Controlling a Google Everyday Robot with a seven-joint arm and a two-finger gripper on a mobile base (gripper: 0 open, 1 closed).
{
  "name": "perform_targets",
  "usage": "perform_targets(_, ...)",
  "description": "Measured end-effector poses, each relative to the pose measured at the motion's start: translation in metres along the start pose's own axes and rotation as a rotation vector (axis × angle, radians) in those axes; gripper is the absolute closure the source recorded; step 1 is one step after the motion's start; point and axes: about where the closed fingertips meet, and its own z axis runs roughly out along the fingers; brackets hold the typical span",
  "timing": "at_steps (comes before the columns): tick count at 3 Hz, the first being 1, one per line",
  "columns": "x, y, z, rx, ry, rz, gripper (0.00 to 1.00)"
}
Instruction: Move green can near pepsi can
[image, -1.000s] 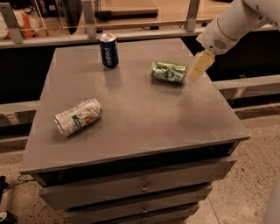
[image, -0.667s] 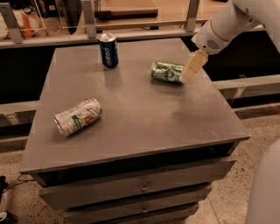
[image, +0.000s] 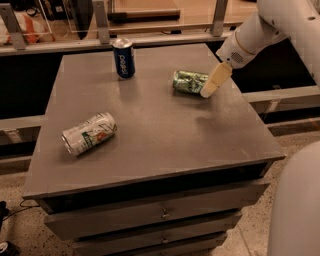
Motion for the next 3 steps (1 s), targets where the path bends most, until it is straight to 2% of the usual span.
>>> perform_targets(1,0.0059,0.0030,0.0103,-0.017,0.000,0.012,0.18)
perform_targets(3,0.0070,0.0101,0.0129,-0.022,-0.003,-0.007,0.65)
